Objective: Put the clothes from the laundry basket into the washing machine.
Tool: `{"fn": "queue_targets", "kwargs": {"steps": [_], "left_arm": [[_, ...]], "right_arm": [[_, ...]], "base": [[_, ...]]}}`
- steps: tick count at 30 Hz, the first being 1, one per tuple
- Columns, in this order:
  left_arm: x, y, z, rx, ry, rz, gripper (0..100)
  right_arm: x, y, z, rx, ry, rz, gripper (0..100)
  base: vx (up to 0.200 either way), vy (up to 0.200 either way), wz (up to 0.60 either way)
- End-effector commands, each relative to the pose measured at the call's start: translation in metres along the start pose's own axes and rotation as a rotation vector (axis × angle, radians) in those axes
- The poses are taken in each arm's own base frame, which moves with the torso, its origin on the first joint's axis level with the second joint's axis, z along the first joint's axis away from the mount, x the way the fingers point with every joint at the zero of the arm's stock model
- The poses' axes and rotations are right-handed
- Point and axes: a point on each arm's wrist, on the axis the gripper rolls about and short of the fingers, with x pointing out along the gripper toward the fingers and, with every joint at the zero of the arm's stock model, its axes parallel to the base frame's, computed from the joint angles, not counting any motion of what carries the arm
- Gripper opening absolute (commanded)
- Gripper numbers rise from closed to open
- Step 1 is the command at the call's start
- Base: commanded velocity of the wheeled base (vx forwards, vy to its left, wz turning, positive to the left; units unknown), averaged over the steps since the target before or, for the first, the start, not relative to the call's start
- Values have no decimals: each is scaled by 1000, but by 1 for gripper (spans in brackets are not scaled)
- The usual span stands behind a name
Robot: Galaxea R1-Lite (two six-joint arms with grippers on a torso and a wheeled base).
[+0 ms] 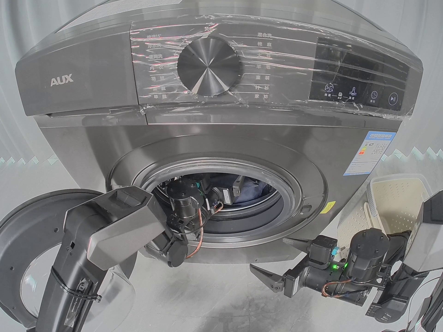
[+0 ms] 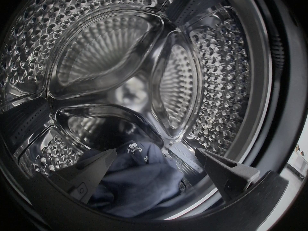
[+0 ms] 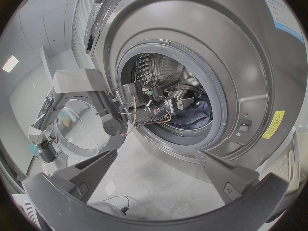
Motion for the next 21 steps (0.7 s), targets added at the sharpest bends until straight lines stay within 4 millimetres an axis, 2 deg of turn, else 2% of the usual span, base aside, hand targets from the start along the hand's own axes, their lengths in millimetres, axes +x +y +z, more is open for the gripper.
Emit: {"fn": "queue_targets", "kwargs": {"steps": [1,2,4,5,6,7,11,12,13,14,16,21], "left_arm": [[-36,-31,33,-4,21,-76,100],[-54,-40,36,-2,53,-101,100],[-73,-49,37,-1,81,-129,100],[-75,-50,38,-1,83,-130,100],[-95,-57,38,-2,120,-157,100],[-105,-61,39,-4,141,-170,100],[-132,-67,48,3,189,-202,100],[-133,-67,50,3,189,-203,100],[-142,-70,58,-2,188,-216,100],[-143,-69,59,-2,186,-214,100],[-161,-69,77,-19,179,-209,100],[-199,-66,107,-77,162,-198,100]], "right_arm": [[-4,0,0,-1,5,3,100],[-8,0,0,-1,8,6,100],[-12,1,1,-3,5,7,100],[-12,1,1,-3,5,7,100],[-15,1,1,-3,6,9,100],[-15,1,1,-3,5,7,100],[-16,1,0,-5,12,10,100],[-17,1,0,-5,13,10,100],[-17,3,0,-5,12,14,100],[-17,3,0,-5,12,14,100],[-21,3,5,-4,-13,6,100],[-33,3,21,8,-93,-38,100]], "base": [[0,0,0],[0,0,0],[0,0,0],[0,0,0],[0,0,0],[0,0,0],[0,0,0],[0,0,0],[0,0,0],[0,0,0],[0,0,0],[0,0,0]]}}
